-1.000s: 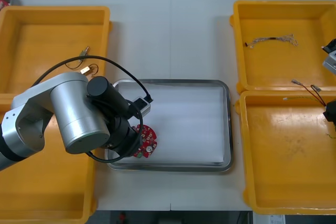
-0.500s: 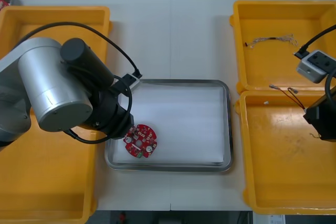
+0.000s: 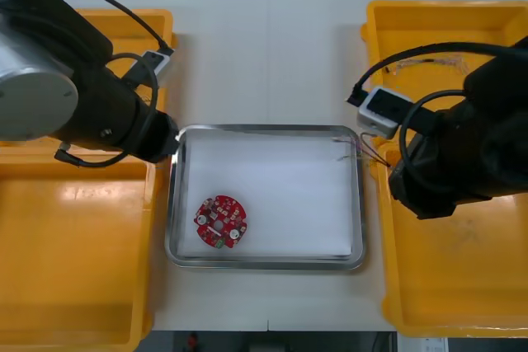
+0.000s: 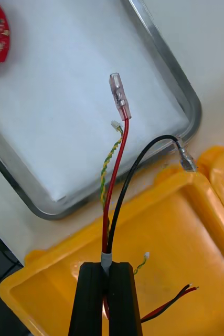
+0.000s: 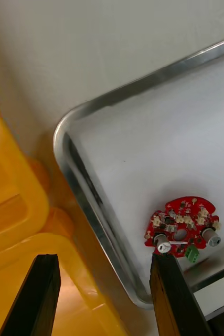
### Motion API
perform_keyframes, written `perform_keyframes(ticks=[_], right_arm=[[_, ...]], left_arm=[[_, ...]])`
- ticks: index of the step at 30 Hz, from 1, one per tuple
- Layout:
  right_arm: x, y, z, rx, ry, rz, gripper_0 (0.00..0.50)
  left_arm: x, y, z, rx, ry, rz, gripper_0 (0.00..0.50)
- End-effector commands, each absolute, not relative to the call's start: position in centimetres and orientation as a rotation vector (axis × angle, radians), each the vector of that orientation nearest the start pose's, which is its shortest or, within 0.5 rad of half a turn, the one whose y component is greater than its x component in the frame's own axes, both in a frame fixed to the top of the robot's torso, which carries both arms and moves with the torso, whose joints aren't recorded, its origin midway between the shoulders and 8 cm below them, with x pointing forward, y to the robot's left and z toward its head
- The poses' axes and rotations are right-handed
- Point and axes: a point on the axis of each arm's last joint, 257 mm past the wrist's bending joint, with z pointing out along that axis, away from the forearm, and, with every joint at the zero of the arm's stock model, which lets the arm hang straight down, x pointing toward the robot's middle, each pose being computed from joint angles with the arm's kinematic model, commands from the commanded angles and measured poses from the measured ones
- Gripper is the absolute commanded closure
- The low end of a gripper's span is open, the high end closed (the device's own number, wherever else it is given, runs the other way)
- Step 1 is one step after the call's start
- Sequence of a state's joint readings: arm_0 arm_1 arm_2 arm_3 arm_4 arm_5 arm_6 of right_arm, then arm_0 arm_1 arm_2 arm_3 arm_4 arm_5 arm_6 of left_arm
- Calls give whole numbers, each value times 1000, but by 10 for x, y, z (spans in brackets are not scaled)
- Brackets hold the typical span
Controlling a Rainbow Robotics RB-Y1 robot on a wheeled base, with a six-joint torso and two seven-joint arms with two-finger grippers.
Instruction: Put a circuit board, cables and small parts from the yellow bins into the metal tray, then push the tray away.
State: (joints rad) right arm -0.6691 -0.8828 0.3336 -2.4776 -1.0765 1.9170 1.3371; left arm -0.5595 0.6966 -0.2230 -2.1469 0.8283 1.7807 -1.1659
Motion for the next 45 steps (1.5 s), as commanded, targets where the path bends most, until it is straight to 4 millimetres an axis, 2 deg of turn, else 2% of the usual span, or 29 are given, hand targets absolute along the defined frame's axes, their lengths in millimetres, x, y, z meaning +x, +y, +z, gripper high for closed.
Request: perform_keyframes(ticks=[1,9,15,20,24,30,37,45], right_arm=[[344,-117,-115,-1473,2191,-134,500],[347,-77,-128,-1693,2053,-171,500],[355,-61,-145,-1810,1972,-229,500],[360,-57,-163,-1903,1918,-309,500],[361,-64,-187,-1933,1961,-359,500],[361,-62,-218,-1943,2021,-306,500],[363,-49,-241,-1918,2016,-260,500],[362,-58,-278,-1913,2085,-264,500]], left_arm=[[460,196,-115,379,2506,-162,0],[498,243,-108,325,2472,-130,0],[523,260,-100,345,2426,-102,0],[542,271,-96,376,2393,-71,0],[558,281,-96,395,2359,-52,0],[579,292,-94,424,2317,-35,0],[603,293,-96,488,2258,3,0],[624,291,-105,511,2220,44,0]])
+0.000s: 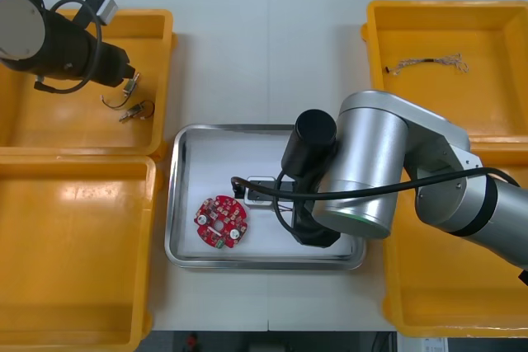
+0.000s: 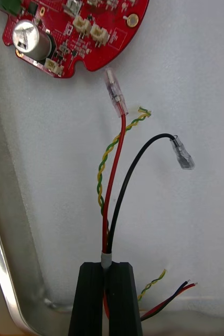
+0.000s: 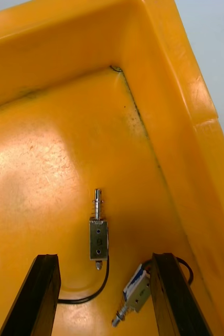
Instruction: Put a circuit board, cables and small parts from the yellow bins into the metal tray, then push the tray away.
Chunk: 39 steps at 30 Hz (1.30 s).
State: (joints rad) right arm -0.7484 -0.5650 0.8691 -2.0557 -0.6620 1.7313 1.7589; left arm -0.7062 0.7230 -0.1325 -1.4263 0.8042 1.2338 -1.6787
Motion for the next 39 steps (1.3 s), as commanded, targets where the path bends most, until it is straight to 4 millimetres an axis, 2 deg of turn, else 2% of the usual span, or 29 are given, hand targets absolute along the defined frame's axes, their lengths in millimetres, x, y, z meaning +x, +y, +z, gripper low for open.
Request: perform_keyframes(ticks=[1,12,14,15,16,17,18,19,21,24,35,36,38,39], right_arm=[[361,-59,-281,-1912,2088,-269,500],[359,-58,-298,-1897,2123,-258,499],[358,-58,-299,-1902,2124,-256,458],[358,-58,-299,-1898,2127,-254,398],[358,-58,-299,-1896,2127,-258,309],[358,-58,-299,-1898,2124,-259,255],[361,-58,-296,-1889,2116,-273,141],[364,-58,-294,-1882,2106,-286,53],[368,-56,-288,-1868,2076,-309,0],[373,-48,-274,-1846,2018,-337,0],[370,-49,-279,-1844,2036,-325,0],[373,-49,-275,-1829,2038,-321,0],[369,-51,-275,-1841,2063,-302,0],[369,-54,-273,-1839,2077,-301,0]], left_arm=[[625,290,-108,512,2217,46,0],[635,292,-127,535,2203,87,0],[635,293,-130,540,2205,95,0],[636,293,-132,542,2204,98,0],[637,293,-134,545,2203,104,0],[637,293,-137,547,2205,106,0],[638,293,-140,547,2206,105,0],[639,294,-144,544,2203,104,0],[642,291,-148,546,2193,105,0],[646,290,-155,542,2188,104,0],[644,290,-170,556,2210,121,0],[644,291,-170,555,2210,124,46],[644,291,-171,552,2212,121,299],[643,291,-171,554,2213,122,492]])
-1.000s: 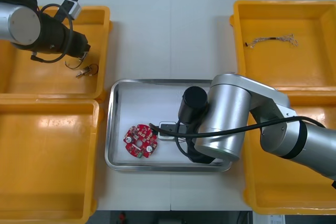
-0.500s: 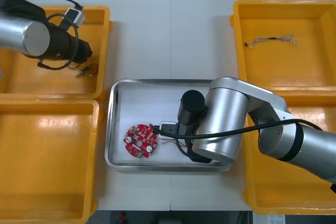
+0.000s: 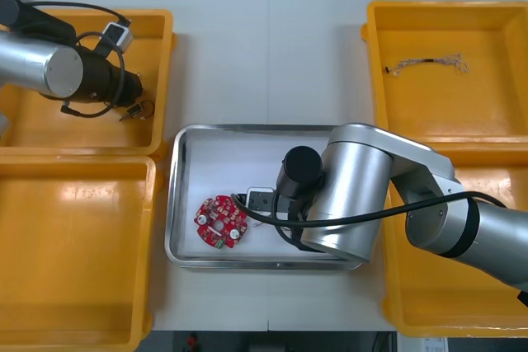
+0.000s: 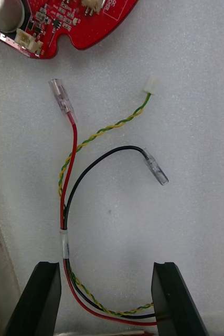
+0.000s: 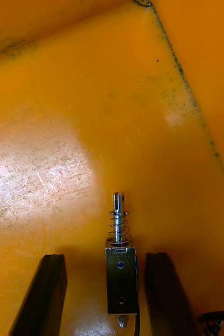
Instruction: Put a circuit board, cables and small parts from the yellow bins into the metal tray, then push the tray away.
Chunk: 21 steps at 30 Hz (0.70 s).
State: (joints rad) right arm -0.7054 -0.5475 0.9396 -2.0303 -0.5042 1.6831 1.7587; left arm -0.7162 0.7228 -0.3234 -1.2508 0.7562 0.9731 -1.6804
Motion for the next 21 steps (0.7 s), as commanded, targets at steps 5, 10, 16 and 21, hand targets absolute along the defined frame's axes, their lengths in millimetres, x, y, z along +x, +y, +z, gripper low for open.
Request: perform_keyframes(ticks=[5,10,16,21], right_arm=[[367,-56,-257,-1818,2093,-289,0],[377,-62,-237,-1761,2104,-300,0],[390,-78,-216,-1668,2172,-301,0],[402,-92,-191,-1573,2194,-306,0]], left_arm=[[643,292,-173,549,2218,117,500],[639,301,-170,525,2244,119,499],[626,311,-154,490,2305,104,500],[613,320,-135,460,2343,100,500]])
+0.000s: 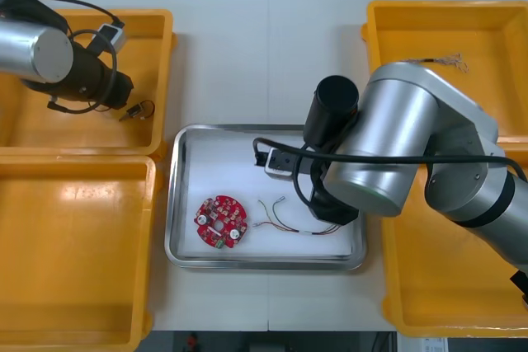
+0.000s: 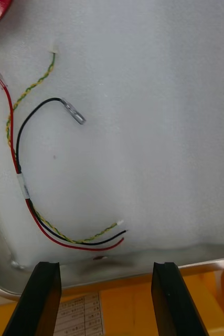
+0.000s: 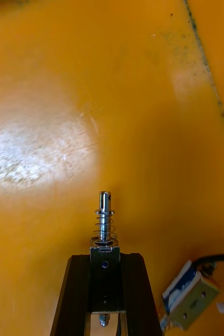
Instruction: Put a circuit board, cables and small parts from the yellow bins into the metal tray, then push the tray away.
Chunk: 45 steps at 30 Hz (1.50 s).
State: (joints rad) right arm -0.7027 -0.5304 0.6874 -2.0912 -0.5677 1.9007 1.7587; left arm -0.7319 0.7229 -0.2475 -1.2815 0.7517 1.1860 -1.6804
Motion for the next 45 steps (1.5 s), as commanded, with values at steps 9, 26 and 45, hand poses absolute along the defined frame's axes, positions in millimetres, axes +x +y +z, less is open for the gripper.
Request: perform_keyframes(ticks=[9,26,45], right_arm=[[425,-106,-140,-1397,2154,-273,0],[464,-181,-93,-1120,2213,-351,0],[493,-285,-66,-768,2358,-419,0]], left_arm=[[582,312,-111,467,2406,101,500],[506,246,-113,594,2476,117,499],[438,133,-144,718,2491,-7,500]])
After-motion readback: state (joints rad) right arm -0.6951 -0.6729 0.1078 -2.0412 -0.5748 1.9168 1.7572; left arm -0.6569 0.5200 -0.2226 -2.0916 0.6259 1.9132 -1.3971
